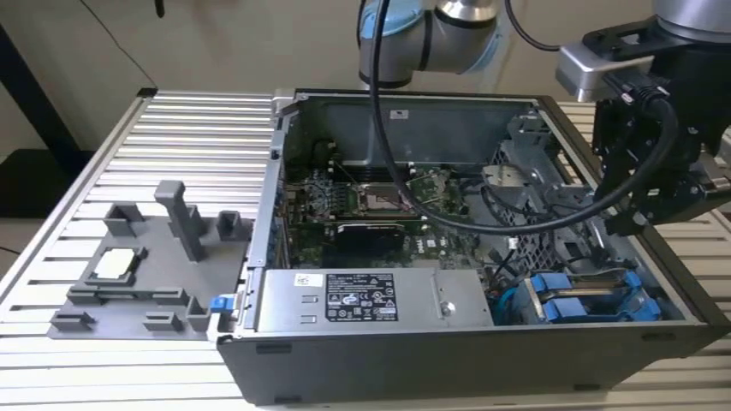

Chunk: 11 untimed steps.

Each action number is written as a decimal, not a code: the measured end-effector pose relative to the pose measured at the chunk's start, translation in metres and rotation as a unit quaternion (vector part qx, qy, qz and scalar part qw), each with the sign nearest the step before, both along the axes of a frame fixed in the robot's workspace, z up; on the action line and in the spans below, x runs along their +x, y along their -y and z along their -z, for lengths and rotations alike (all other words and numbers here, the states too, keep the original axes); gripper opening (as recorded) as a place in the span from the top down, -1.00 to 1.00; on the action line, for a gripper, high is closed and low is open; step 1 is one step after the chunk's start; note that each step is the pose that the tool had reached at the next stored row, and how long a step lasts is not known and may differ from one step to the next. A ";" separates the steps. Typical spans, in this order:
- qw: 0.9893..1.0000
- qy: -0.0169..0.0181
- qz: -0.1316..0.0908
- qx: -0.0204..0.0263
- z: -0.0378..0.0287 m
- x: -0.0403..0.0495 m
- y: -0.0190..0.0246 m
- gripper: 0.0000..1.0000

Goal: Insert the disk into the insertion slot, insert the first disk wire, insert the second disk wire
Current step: 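Insert the first disk wire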

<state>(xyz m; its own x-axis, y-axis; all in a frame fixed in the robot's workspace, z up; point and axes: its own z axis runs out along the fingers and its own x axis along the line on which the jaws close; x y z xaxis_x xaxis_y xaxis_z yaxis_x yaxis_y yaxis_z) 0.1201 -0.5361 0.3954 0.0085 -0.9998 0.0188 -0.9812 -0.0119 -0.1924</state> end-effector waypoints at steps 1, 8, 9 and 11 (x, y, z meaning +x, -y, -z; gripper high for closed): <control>1.000 0.000 -0.003 0.000 0.0010 0.0001 0.0000 0.06; 1.000 0.000 -0.025 -0.003 0.0033 -0.0001 0.0012 0.06; 1.000 0.001 -0.027 -0.003 0.0035 -0.0001 0.0018 0.06; 1.000 0.006 -0.028 -0.003 0.0044 -0.0001 0.0026 0.06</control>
